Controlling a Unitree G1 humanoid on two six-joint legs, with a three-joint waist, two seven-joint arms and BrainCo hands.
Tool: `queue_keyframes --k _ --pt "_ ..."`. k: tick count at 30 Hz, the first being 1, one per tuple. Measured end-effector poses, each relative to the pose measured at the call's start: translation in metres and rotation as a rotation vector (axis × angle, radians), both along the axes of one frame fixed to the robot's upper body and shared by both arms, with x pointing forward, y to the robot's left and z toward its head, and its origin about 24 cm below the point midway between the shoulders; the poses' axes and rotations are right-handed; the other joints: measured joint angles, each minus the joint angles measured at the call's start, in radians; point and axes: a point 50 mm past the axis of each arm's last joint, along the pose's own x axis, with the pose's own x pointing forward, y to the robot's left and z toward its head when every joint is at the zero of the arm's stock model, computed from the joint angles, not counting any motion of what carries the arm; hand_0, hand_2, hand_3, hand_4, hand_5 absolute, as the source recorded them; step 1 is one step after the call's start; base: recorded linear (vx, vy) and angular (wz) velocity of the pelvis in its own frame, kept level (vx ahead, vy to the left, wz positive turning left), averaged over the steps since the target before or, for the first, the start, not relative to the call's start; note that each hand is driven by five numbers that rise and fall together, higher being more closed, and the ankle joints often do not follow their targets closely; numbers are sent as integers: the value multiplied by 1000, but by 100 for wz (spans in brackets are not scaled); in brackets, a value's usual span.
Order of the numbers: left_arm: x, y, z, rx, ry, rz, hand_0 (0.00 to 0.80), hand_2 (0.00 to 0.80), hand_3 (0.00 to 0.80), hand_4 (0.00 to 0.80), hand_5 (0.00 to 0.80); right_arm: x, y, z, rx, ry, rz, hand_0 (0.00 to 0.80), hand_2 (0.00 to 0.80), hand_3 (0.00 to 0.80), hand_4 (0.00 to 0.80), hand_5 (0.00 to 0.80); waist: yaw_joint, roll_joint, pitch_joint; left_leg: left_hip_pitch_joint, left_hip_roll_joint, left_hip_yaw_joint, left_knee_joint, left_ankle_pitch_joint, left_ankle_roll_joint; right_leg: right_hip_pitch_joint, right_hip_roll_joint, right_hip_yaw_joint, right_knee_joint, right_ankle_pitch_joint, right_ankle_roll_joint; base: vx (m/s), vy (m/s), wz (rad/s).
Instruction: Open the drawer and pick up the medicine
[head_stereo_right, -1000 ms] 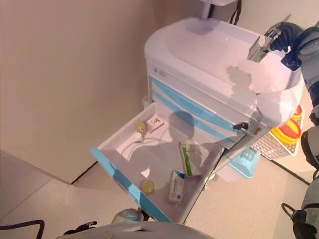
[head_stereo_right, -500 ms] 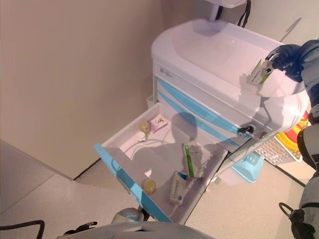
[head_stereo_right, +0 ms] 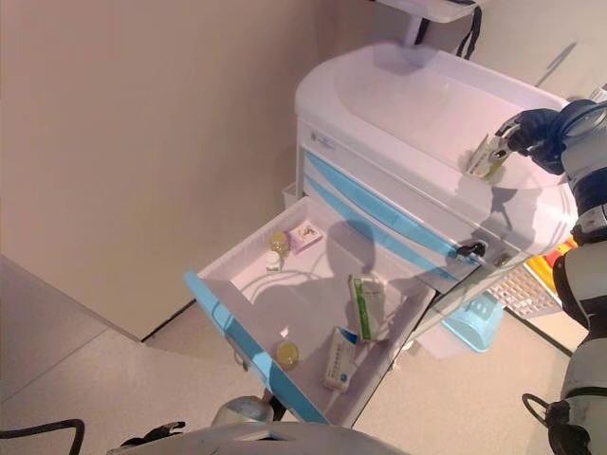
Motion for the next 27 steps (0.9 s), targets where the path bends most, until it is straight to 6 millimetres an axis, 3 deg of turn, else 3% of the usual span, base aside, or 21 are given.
queue_keyframes --k 3,4,5,6,14,27 --pt "-1 4 1 10 3 -1 0 0 0 0 0 0 -1 0 -6 0 -3 800 800 800 800 800 0 0 0 0 0 0 0 0 0 0 0 0 0 0 0 0 0 0" --pt "-1 4 1 12 3 -1 0 0 0 0 0 0 -1 0 -7 1 -3 681 681 681 681 681 0 0 0 0 0 0 0 0 0 0 0 0 0 0 0 0 0 0" --pt "-1 5 2 13 3 -1 0 0 0 0 0 -1 -1 0 -4 -1 -3 56 56 56 56 56 0 0 0 0 0 0 0 0 0 0 0 0 0 0 0 0 0 0" --pt "-1 5 2 14 4 -1 0 0 0 0 0 -1 -1 -1 -4 -2 -2 0 0 0 0 0 0 0 0 0 0 0 0 0 0 1 0 0 0 0 0 0 0 0" --pt "-2 6 2 16 4 -3 0 0 0 0 0 -4 -8 -28 -18 27 -35 0 0 0 0 0 -2 2 1 0 0 0 0 1 0 0 0 0 1 0 0 0 0 0" --pt "-3 6 2 16 7 -5 0 0 0 0 0 5 7 9 79 -409 -29 0 0 0 0 0 -30 15 7 0 1 4 -1 1 0 -2 0 5 1 0 0 -5 -5 0"
